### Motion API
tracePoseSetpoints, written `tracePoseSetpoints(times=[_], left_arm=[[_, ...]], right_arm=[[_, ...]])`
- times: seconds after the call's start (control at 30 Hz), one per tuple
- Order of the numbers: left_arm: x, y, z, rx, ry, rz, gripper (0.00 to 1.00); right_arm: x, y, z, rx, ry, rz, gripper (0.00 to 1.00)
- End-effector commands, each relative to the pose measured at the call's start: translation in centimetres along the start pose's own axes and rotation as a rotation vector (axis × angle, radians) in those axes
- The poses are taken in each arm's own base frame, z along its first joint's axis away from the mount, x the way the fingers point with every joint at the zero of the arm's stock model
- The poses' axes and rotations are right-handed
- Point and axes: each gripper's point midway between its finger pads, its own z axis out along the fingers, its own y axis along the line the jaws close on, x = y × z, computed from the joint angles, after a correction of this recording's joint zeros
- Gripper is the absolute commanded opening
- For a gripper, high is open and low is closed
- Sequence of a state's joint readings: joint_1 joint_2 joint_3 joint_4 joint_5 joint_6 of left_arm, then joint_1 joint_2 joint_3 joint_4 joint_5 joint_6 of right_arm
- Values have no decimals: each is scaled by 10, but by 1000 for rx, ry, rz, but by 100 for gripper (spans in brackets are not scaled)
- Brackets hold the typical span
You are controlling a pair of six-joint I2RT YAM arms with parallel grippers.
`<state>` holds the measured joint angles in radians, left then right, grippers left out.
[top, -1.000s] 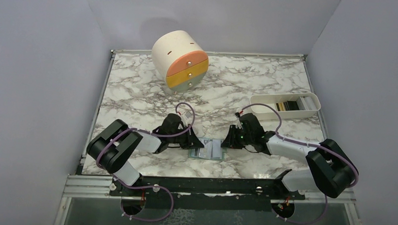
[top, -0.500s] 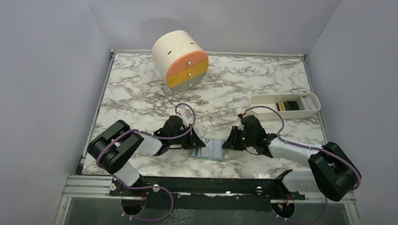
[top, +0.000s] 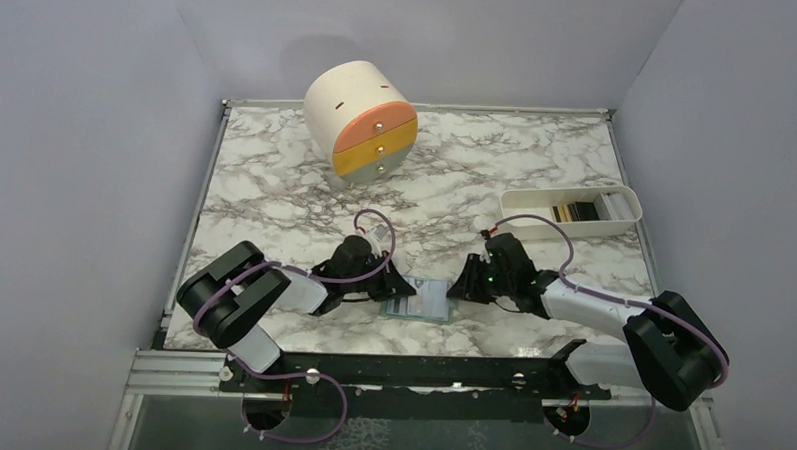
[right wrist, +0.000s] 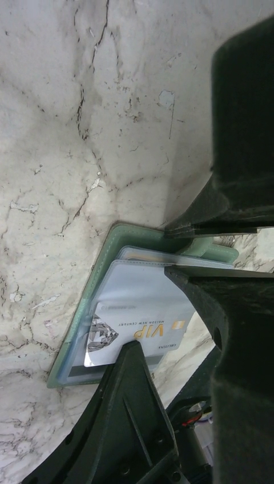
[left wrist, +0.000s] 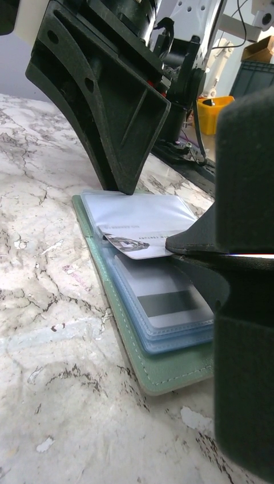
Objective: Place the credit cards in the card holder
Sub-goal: Insert the credit card into the card holder.
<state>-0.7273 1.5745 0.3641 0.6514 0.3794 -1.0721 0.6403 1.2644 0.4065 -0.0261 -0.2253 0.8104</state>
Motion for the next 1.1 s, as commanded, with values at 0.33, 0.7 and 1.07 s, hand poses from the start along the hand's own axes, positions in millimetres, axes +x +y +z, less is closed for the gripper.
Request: tracePoseSetpoints(times=[0.33,0.7,1.07], left_arm=[[-1,8,-13,-84,-48,36,41],[11,10,-6,-91,8,48,42],[15,-10,7,-58,31,78,37]], right_arm=[[-5,8,-26,15,-13,-39,37],[8,3,-14,-10,25,-26,28],[13,6,3,-62,54,-19,22]])
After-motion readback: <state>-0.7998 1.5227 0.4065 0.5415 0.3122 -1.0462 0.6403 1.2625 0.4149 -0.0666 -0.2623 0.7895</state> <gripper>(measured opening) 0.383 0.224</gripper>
